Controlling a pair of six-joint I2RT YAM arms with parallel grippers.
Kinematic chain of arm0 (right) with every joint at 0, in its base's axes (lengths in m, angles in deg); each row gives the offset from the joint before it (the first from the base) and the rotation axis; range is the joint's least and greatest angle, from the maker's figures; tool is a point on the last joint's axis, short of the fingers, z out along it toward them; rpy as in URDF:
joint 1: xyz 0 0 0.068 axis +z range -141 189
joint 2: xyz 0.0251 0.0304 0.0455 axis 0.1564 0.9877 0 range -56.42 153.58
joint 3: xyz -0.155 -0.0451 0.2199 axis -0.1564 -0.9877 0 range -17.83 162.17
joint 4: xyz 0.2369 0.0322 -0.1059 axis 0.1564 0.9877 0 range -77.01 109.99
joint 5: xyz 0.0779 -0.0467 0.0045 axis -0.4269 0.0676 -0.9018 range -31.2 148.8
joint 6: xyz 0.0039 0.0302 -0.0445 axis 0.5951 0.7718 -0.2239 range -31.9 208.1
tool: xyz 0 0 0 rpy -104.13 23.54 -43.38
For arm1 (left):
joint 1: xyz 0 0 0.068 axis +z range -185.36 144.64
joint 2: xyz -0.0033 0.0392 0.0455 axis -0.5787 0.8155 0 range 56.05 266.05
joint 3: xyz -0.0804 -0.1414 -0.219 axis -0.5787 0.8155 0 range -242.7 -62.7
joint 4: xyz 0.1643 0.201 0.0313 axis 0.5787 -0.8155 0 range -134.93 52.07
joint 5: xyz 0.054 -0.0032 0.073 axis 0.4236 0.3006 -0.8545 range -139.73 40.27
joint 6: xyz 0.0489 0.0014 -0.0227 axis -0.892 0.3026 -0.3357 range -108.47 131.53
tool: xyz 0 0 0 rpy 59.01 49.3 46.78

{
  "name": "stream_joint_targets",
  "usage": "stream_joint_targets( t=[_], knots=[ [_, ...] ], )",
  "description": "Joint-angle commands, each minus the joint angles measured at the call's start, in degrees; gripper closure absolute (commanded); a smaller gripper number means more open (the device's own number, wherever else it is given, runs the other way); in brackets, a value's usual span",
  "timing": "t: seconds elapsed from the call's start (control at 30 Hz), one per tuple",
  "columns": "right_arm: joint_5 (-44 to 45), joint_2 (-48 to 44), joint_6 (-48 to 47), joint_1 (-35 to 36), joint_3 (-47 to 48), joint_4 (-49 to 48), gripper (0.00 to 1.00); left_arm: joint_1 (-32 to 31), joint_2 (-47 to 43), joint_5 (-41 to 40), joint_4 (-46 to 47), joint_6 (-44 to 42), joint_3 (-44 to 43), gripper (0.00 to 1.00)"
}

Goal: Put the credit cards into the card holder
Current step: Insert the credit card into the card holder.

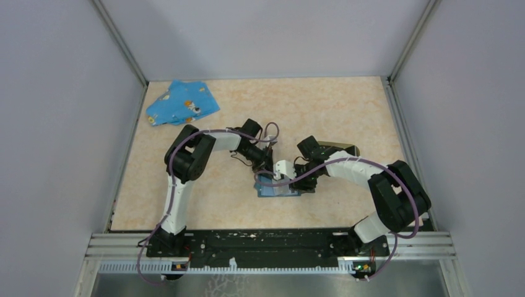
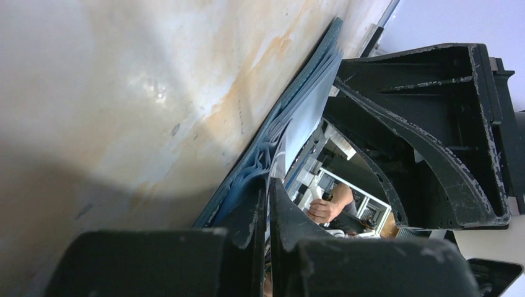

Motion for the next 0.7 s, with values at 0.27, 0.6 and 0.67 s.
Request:
stream_joint_targets(
  t=[0.27,0.6,0.67],
  knots=[
    [-0.9,-1.9,1.4,2.6,0.8,-4.3,0.41,-3.0,5.6,-12.9,-2.3,-4.4,-3.1,0.82],
    [-12.9,-13.5,-1.9,-3.6,1.6,-0.3,0.30,-2.9,6.0,-13.6,-1.2,-4.8,-2.0,0.77],
    [-19.8,-15.0,-7.7,-3.6,2.0,3.0,0.29,-2.9,6.1,-13.4,-1.2,-5.0,-2.0,0.77]
  ],
)
